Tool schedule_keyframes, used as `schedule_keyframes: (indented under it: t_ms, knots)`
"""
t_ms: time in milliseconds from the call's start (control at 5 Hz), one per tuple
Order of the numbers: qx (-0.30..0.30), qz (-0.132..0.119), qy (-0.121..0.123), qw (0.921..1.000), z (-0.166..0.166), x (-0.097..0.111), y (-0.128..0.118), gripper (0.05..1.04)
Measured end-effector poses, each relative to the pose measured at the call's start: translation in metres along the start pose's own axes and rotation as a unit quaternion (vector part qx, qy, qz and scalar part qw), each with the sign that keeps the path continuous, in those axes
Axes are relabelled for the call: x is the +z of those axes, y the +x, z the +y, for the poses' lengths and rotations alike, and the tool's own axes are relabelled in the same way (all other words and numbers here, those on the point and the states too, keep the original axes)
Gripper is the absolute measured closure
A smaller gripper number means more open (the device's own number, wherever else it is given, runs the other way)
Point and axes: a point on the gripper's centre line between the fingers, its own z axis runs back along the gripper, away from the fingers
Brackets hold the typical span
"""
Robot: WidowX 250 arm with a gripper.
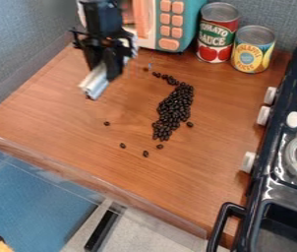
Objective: Sweep into pile
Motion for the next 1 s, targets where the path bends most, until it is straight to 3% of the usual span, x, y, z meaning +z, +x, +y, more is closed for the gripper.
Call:
schedule_keyframes:
  t_ms: [200,400,600,800,1000]
  knots:
    - [0.129,0.023,0.041,0.9905,0.012,-0.002,-0.012,0.700]
    - [0.247,0.061,0.084,0.9635,0.011,-0.014,-0.031,0.700]
    - [0.311,0.085,0.112,0.9400,0.007,-0.028,-0.048,0.700]
    - [0.338,0.107,0.124,0.9268,0.007,-0.033,-0.060,0.700]
    - [0.342,0.137,0.136,0.9198,0.004,-0.044,-0.074,0.700]
